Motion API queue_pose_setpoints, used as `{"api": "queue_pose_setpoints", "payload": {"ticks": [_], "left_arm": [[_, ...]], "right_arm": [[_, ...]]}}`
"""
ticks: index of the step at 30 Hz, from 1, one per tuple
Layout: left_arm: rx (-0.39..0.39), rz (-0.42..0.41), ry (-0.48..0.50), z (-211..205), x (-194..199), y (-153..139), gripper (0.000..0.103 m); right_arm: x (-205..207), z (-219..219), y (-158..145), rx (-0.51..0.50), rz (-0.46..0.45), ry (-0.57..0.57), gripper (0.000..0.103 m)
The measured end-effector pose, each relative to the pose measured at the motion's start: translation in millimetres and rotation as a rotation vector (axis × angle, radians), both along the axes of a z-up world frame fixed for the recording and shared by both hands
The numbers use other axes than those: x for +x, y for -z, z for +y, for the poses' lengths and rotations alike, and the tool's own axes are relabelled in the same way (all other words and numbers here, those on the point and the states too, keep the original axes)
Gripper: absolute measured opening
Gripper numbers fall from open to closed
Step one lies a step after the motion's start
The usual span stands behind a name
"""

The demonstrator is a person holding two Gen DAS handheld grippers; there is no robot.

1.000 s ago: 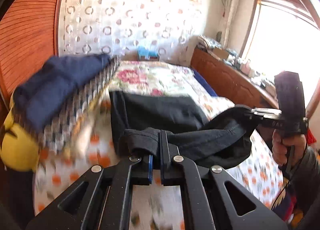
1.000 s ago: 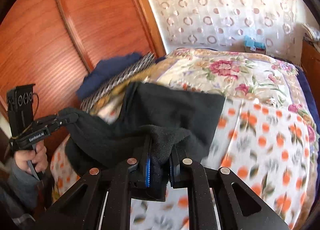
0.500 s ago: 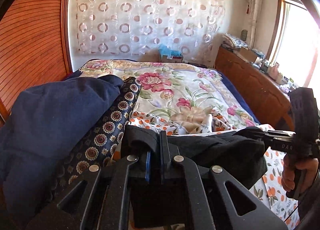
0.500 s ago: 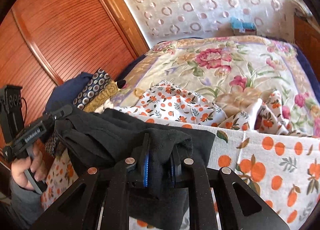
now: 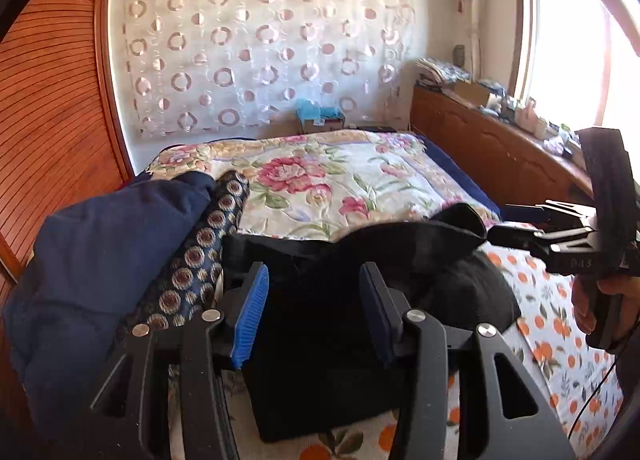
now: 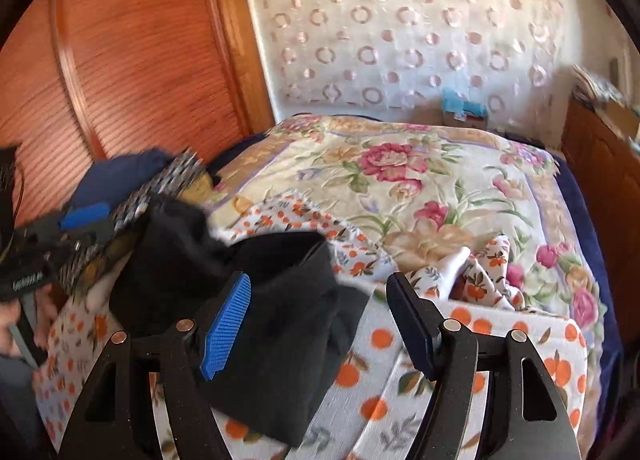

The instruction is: Fold small clothes

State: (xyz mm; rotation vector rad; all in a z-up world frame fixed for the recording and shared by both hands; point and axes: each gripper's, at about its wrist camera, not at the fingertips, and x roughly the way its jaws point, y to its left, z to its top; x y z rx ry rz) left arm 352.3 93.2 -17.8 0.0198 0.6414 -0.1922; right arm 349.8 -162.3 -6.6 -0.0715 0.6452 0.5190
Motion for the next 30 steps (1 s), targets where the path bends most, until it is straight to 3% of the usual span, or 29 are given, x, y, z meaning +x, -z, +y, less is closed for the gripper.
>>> {"api": "queue_pose_setpoints", "payload": {"ticks": [2, 8, 16, 25, 30], "left_arm": [[0.0, 0.005, 0.004, -1, -4, 4, 0.073], [-0.002, 0.034, 0.015, -4, -6, 11, 0.079], [0.022, 0.08, 0.003, 0, -7, 30, 0.079], [-0.005, 0.149, -0.028, 19, -10, 57, 0.079], [-0.02, 0.166, -0.033, 21, -6, 63, 0.079]], "right_arm": [[-14, 9, 6, -0.02, -0.017, -0.037, 0.072], [3, 27, 21, -0.092, 0.002, -0.047, 0.073], [63, 33, 19, -0.079, 0.073, 0.053, 0.073], [26, 18, 12, 0.004, 0.065, 0.019, 0.075], [43, 26, 20, 0.014, 0.088, -0.035, 0.075]]}}
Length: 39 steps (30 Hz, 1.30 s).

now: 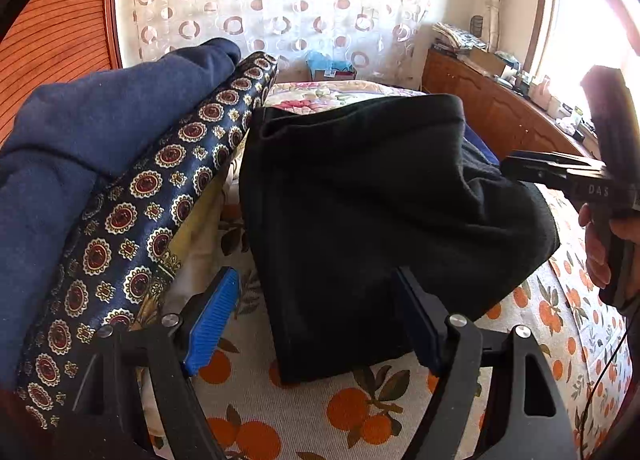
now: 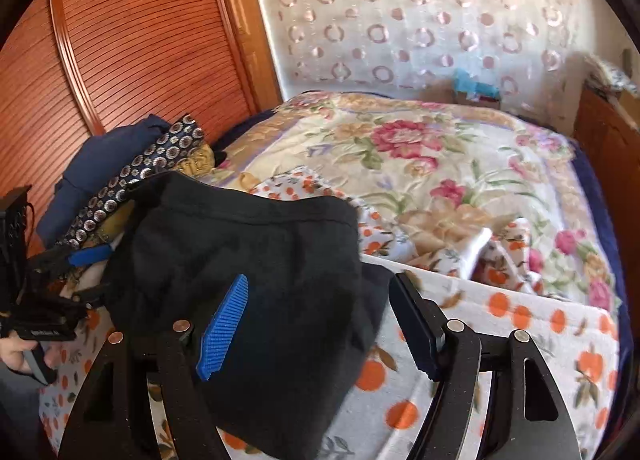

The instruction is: Fold small clothes

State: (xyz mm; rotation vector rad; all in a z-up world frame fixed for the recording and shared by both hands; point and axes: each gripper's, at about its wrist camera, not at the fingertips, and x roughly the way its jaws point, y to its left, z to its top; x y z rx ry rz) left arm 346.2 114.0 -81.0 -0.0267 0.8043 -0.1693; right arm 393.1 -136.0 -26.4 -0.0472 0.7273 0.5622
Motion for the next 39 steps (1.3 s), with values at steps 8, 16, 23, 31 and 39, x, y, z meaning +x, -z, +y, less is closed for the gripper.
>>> {"api": "queue_pose_setpoints", "payload": {"ticks": [8, 16, 23, 31, 39], "left_arm": [[-0.007, 0.009, -0.007, -4, 7, 4, 0.079], [-0.029, 0.01, -0.004, 1, 4, 10, 0.079], [-0.137, 0.065, -0.009, 20, 11, 22, 0.079], [-0.184, 0.085, -0.007, 21, 15, 25, 0.079], [-0.147, 0.087, -0.002, 19, 26, 21, 0.079]], "right_arm": [[41, -15, 14, 0.092, 0.141, 0.0, 0.008], [17, -36, 8, 0.006, 0.03, 0.102, 0.005], [7, -26, 7, 0.019, 0.016, 0.103, 0.06], [5, -35, 12, 0.083, 0.103, 0.117, 0.076], [-13, -34, 7, 0.116, 0.084, 0.059, 0.078]]}}
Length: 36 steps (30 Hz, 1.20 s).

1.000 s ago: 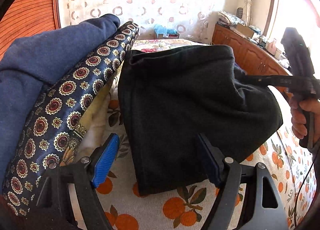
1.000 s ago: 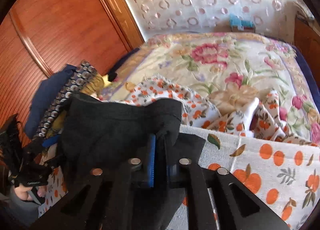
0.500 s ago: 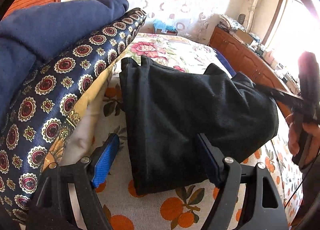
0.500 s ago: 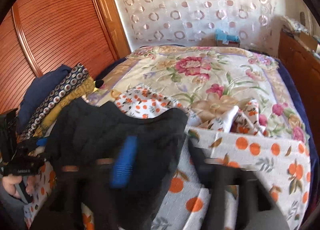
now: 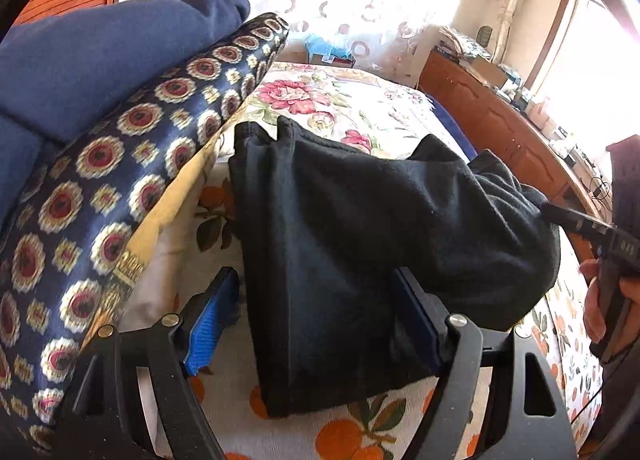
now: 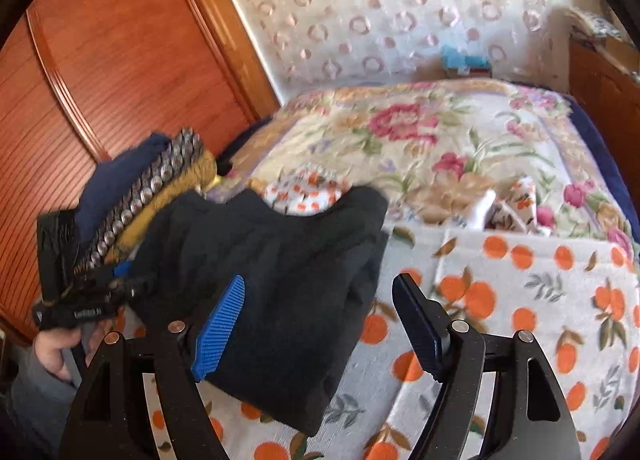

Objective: Fold small clothes
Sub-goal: 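Grasp the black shirt bundle with both grippers and lift it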

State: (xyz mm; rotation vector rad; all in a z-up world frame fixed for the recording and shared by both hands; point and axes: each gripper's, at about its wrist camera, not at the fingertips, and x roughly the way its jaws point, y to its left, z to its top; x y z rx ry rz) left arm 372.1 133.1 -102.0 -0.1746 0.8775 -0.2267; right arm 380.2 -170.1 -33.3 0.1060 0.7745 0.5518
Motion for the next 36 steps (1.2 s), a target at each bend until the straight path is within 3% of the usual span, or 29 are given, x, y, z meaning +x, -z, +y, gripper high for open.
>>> {"api": "queue_pose_setpoints", "payload": {"ticks": [3, 7, 9, 10, 12, 13, 15, 16, 18, 21, 29, 36], "left_arm": [[-0.041, 0.019, -0.006, 3, 7, 3, 0.079], [-0.055, 0.018, -0.012, 6, 8, 3, 0.077], [-0.054, 0.012, 0.01, 2, 8, 2, 0.058], [-0.044, 0.008, 0.019, 0, 6, 2, 0.056], [-0.018, -0.008, 0.038, -6, 3, -1, 0.035], [-0.006, -0.013, 0.047, -10, 2, -3, 0.032], [0.013, -0.028, 0.051, -16, -1, -7, 0.014], [0.016, -0.036, 0.053, -18, -2, -10, 0.013], [0.016, -0.06, 0.066, -22, -5, -18, 0.011], [-0.001, -0.104, 0.077, -23, -15, -35, 0.01], [-0.017, -0.238, 0.111, -22, -52, -98, 0.01], [0.026, -0.376, 0.022, 23, -78, -151, 0.01]], "right_arm": [[9, 5, 14, -0.027, 0.029, -0.001, 0.082], [23, 6, 22, 0.009, 0.066, 0.0, 0.085], [26, 10, 25, 0.019, 0.07, -0.01, 0.085], [27, 12, 24, 0.013, 0.059, -0.01, 0.085], [28, 15, 25, 0.011, 0.065, -0.026, 0.084], [29, 16, 24, 0.017, 0.076, -0.043, 0.075], [24, 16, 23, 0.016, 0.074, -0.067, 0.064], [23, 16, 22, 0.014, 0.074, -0.086, 0.05], [19, 18, 18, 0.002, 0.062, -0.101, 0.038], [9, 17, 11, -0.039, 0.011, -0.102, 0.029], [-18, 4, -42, -0.019, -0.144, -0.083, 0.027], [-20, 40, -114, -0.029, -0.313, -0.166, 0.027]]}}
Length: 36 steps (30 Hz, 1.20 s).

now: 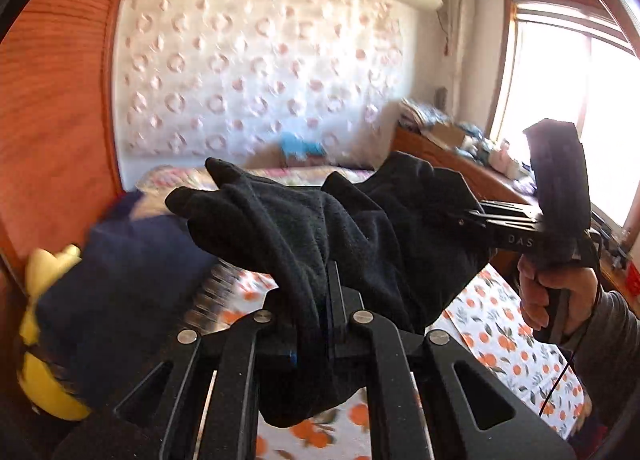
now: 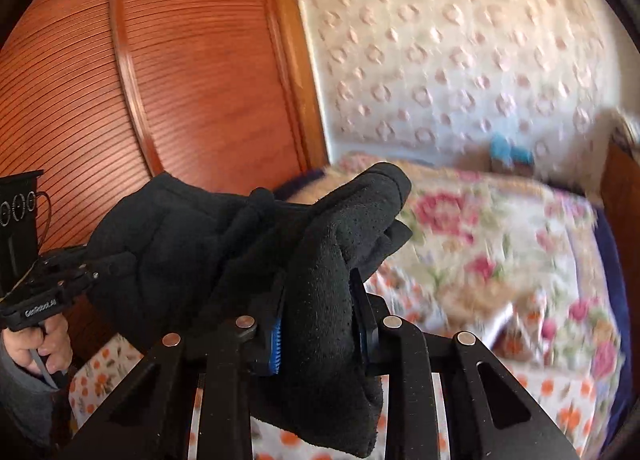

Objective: Fold small clothes
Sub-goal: 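Grasp the black shirt bundle with both grippers and lift it, then place the shirt bundle on top of the clothes stack and open both grippers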

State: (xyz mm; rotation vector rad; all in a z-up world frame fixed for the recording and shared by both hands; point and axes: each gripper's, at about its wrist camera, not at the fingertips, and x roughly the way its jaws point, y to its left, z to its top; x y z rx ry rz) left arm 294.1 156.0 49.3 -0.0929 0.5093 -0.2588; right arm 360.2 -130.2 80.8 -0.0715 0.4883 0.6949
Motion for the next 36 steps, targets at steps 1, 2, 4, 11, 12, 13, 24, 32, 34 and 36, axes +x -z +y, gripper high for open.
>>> {"api": "queue_pose_setpoints", "payload": {"ticks": [1, 2, 4, 11, 12, 13, 24, 32, 34, 36], "left_arm": [[0.002, -0.011, -0.02, 11, -3, -4, 0.01], [0.008, -0.023, -0.047, 23, -5, -8, 0.01], [0.015, -0.038, -0.094, 45, -5, -12, 0.01], [0.003, -0.055, -0.228, 108, 3, -9, 0.01], [-0.002, -0.054, -0.242, 112, 4, -5, 0.01], [-0.003, -0.054, -0.258, 119, 4, -1, 0.01], [-0.031, 0.008, -0.368, 150, 2, 46, 0.01], [-0.015, 0.059, -0.364, 133, -7, 76, 0.014], [0.011, 0.05, -0.372, 130, -10, 72, 0.02], [0.039, 0.044, -0.374, 129, -11, 69, 0.036]], "right_arm": [[2, 11, -7, -0.007, -0.016, -0.019, 0.027], [6, 25, -14, -0.014, -0.032, -0.04, 0.027], [15, 52, -24, -0.023, -0.054, -0.083, 0.027], [59, 141, -35, -0.045, -0.1, -0.177, 0.025], [65, 151, -34, -0.043, -0.096, -0.188, 0.024], [72, 162, -32, -0.043, -0.097, -0.198, 0.023], [153, 221, 26, -0.103, -0.107, -0.192, 0.018], [153, 220, 38, -0.157, -0.083, -0.11, 0.043], [149, 215, 34, -0.157, -0.091, -0.085, 0.053], [131, 217, 27, -0.152, -0.107, -0.08, 0.056]]}}
